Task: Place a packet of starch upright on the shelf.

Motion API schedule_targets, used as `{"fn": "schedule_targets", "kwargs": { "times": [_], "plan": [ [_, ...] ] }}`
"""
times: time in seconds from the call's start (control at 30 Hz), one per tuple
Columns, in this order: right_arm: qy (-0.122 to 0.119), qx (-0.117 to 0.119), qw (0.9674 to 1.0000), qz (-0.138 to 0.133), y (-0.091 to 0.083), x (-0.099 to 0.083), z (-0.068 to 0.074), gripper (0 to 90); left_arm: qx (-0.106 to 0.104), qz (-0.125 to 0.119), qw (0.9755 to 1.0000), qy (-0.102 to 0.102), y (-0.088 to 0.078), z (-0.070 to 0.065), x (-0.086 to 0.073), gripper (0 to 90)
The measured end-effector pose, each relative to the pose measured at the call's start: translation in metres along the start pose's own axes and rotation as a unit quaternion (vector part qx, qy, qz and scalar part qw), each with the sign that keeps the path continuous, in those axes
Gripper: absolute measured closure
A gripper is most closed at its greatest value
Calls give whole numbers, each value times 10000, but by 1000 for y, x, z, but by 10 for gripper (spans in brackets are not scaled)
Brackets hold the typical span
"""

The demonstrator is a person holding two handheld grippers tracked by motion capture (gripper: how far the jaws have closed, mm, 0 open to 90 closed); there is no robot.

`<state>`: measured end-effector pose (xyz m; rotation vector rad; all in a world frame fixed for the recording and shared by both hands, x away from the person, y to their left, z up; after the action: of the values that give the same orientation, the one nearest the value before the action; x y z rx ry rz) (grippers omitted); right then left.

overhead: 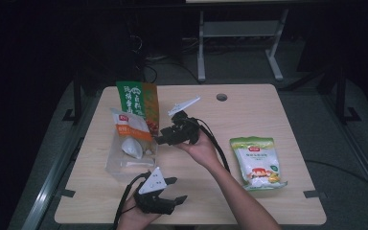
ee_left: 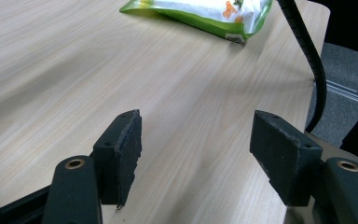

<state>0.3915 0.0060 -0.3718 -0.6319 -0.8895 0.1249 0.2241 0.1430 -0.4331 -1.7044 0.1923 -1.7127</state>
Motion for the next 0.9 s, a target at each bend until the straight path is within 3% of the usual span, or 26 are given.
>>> {"fn": "schedule_targets", "kwargs": {
  "times": [0.63, 0.9],
  "plan": [
    [180, -337, 9993, -50, -41, -18, -23, 455, 29, -2, 10000, -15, -2, 1, 0, 339],
    [377, -484, 9981, -64, -60, -28, -32, 429, 1, -35, 10000, -59, -4, 3, 2, 339]
  ]
}}
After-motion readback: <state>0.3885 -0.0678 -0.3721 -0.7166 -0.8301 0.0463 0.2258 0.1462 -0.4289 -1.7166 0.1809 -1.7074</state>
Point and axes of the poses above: each handheld gripper's, and its own axes: y roughly forward along the jaws, x roughly out of its top, z roughly to its left, the point moved 1 cm from there along y, roughly forward along the jaws, and after that the axes turned 13 degrees about y, right-handed, at the moved point
